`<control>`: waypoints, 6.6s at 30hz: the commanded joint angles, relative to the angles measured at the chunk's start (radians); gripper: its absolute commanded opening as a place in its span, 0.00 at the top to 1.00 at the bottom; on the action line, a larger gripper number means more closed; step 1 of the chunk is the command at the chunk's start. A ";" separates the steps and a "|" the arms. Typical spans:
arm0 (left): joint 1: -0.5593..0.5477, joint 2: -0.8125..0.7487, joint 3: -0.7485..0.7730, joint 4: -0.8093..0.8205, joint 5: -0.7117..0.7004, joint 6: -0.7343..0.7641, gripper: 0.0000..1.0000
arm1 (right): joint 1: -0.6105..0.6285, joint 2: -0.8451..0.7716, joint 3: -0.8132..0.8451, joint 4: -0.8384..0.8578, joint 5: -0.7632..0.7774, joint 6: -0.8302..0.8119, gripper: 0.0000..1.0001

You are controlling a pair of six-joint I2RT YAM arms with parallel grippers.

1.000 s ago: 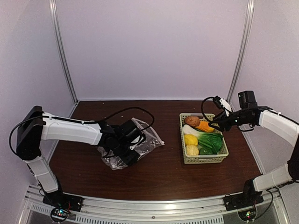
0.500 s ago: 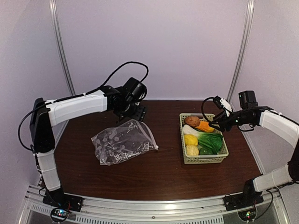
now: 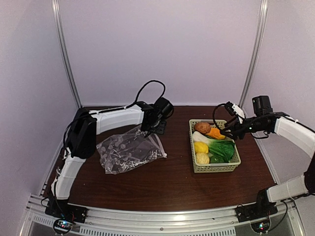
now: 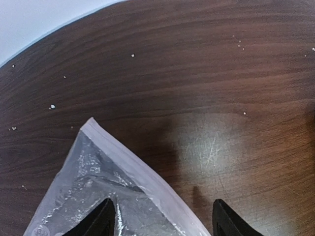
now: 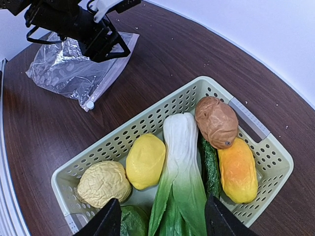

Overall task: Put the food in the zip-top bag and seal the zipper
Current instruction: Pick up the zipper food storage bag at the center of the board, then pass from the left arm to the right, then adjust the zipper food storage bag, then pick up the fake vegetable from the bin.

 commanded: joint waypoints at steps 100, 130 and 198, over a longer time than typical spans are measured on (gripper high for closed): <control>-0.265 -0.621 -0.593 0.527 -0.144 -0.021 0.33 | 0.641 0.431 0.626 0.137 0.599 1.018 1.00; -0.217 -0.589 -0.519 0.450 -0.435 0.017 1.00 | 0.696 0.402 0.611 0.034 0.858 0.989 1.00; 0.031 -0.760 -0.674 0.300 0.335 0.501 1.00 | 0.235 0.338 0.286 -0.395 0.673 -0.080 0.00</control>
